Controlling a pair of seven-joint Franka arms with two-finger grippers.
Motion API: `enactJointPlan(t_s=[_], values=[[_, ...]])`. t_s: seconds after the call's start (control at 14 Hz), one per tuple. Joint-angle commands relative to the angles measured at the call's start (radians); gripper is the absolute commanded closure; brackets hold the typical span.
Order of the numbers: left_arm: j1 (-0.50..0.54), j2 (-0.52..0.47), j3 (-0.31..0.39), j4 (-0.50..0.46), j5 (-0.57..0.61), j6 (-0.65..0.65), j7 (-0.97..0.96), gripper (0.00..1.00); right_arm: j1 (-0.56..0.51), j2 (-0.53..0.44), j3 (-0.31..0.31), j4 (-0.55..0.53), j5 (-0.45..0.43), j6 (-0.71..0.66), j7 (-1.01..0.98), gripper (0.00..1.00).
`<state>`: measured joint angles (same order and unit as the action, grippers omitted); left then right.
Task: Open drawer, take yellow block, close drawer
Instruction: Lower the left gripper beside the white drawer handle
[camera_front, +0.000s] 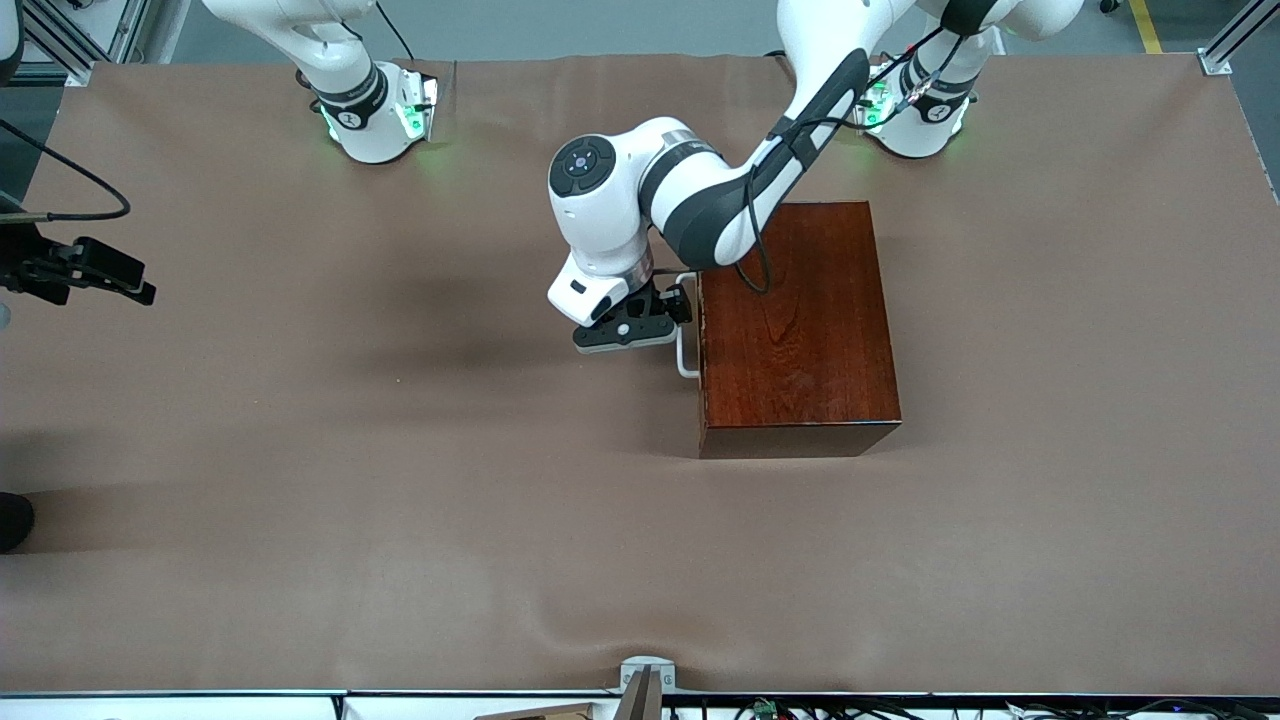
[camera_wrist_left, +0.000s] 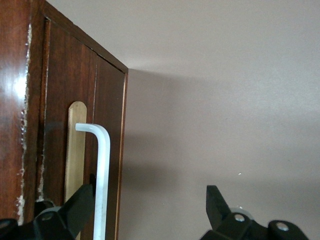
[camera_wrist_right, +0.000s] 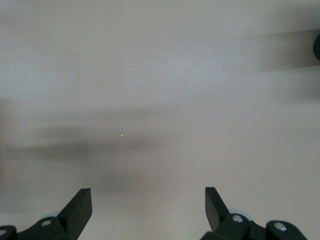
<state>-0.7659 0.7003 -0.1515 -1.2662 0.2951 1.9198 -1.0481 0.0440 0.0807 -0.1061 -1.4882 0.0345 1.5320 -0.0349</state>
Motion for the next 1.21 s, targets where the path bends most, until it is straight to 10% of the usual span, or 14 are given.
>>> enactJointPlan(t_s=[0.0,1.14], values=[[-0.009,0.033,0.004,0.054,0.019,-0.035,0.023,0.00,-0.004,-0.025,0.005,-0.015,-0.012,0.002,-0.003,0.00],[-0.021,0.076,0.006,0.051,-0.051,-0.130,0.025,0.00,-0.003,-0.025,0.006,-0.015,-0.012,0.002,-0.003,0.00]])
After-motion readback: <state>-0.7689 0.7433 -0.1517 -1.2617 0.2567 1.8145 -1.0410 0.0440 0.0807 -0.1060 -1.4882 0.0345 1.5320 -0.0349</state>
